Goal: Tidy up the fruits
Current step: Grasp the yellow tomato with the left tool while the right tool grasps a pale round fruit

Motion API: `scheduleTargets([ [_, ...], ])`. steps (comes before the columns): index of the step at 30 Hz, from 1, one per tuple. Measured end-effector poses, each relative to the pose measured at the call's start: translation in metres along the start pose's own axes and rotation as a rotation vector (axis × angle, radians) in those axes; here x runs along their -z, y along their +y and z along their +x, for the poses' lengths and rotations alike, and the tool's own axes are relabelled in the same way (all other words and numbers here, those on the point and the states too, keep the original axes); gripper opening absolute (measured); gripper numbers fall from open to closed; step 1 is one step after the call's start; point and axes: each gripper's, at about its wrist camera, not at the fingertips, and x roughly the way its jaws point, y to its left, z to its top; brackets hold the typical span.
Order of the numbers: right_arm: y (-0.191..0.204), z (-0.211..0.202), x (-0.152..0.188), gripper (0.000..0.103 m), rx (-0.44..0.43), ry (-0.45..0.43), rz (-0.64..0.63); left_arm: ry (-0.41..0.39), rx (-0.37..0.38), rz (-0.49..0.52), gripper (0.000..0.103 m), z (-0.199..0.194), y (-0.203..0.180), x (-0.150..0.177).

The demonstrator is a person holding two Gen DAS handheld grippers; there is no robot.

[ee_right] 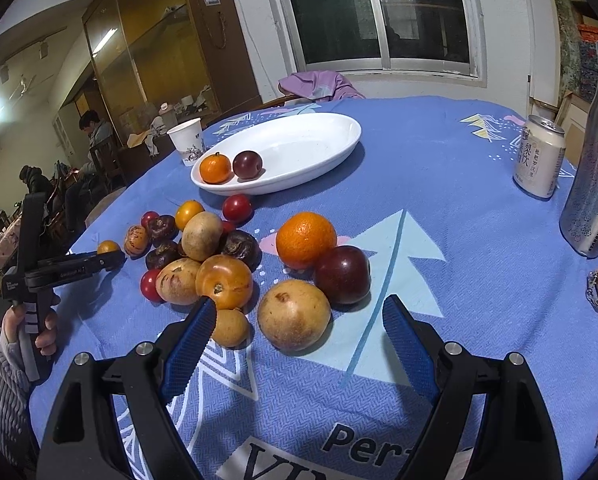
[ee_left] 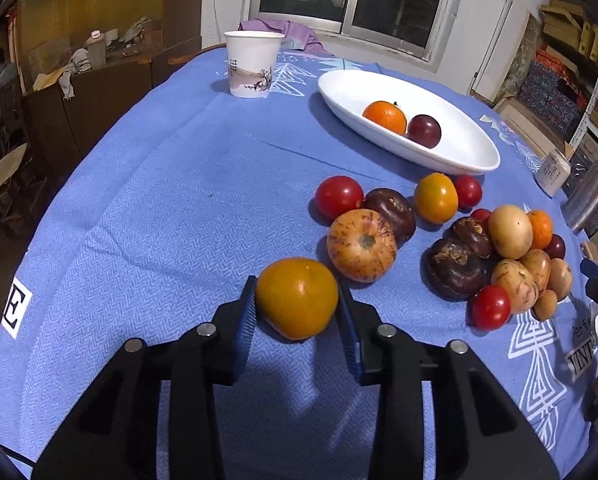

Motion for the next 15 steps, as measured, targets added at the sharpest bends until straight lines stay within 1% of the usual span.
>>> scheduleTargets([
  [6,0.006,0.007,0.003,0.085,-0.010,0.031,-0.027,-0.002,-0.011,0.017,0.037,0.001,-0.005,0.000],
  [8,0.011,0.010,0.005,0.079,-0.015,0.046,-0.050,-0.006,-0.012,0.021,0.037,0.000,-0.005,0.000],
  [10,0.016,0.013,0.007,0.079,0.007,0.058,-0.079,-0.010,-0.011,0.027,0.037,-0.001,-0.007,0.001],
  [12,0.016,0.017,0.009,0.078,0.030,0.074,-0.081,-0.009,-0.013,0.030,0.037,-0.001,-0.007,0.001],
  [14,0.009,0.022,0.008,0.070,0.039,0.091,-0.051,-0.004,-0.012,0.029,0.037,0.000,-0.007,0.000],
  [15,0.006,0.024,0.008,0.068,0.036,0.099,-0.033,-0.004,-0.013,0.030,0.037,0.000,-0.007,0.001],
])
